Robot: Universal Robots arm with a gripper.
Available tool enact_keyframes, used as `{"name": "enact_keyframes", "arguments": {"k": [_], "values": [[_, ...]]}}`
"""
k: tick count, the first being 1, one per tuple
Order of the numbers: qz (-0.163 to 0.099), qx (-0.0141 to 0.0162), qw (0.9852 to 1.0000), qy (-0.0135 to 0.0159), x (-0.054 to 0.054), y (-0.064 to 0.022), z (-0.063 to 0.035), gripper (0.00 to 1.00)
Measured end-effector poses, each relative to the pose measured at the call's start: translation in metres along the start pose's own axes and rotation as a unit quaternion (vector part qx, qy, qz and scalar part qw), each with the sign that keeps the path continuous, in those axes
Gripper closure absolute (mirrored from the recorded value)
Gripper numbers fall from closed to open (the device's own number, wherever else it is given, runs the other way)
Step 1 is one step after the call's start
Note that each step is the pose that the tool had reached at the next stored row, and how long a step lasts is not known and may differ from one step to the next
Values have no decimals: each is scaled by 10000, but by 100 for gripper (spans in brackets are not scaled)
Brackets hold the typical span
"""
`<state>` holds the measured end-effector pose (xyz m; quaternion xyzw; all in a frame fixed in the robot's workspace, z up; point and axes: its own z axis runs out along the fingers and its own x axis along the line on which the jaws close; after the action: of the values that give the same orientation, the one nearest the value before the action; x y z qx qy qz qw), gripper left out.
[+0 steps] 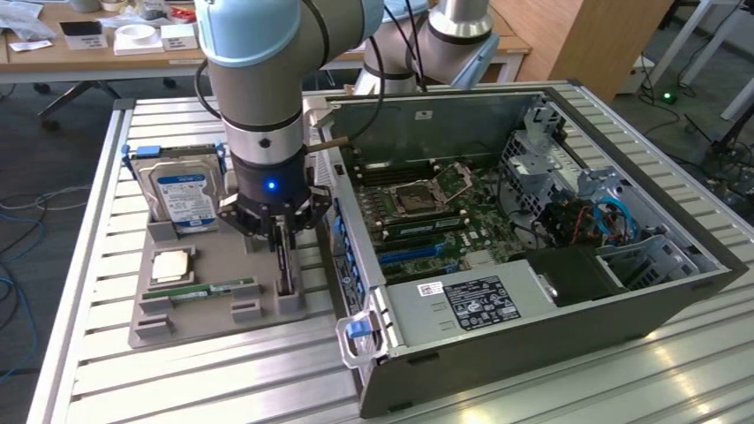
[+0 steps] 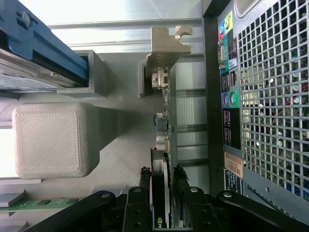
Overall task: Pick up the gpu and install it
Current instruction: 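Pick up the gpu and move the gpu toward the slot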
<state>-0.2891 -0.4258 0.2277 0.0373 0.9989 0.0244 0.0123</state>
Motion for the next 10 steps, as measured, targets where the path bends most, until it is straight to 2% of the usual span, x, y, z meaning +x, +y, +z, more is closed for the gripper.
{"name": "enact_keyframes", "arguments": {"k": [10], "values": [[0,-1,10000,-1,0,0,1,67]]}}
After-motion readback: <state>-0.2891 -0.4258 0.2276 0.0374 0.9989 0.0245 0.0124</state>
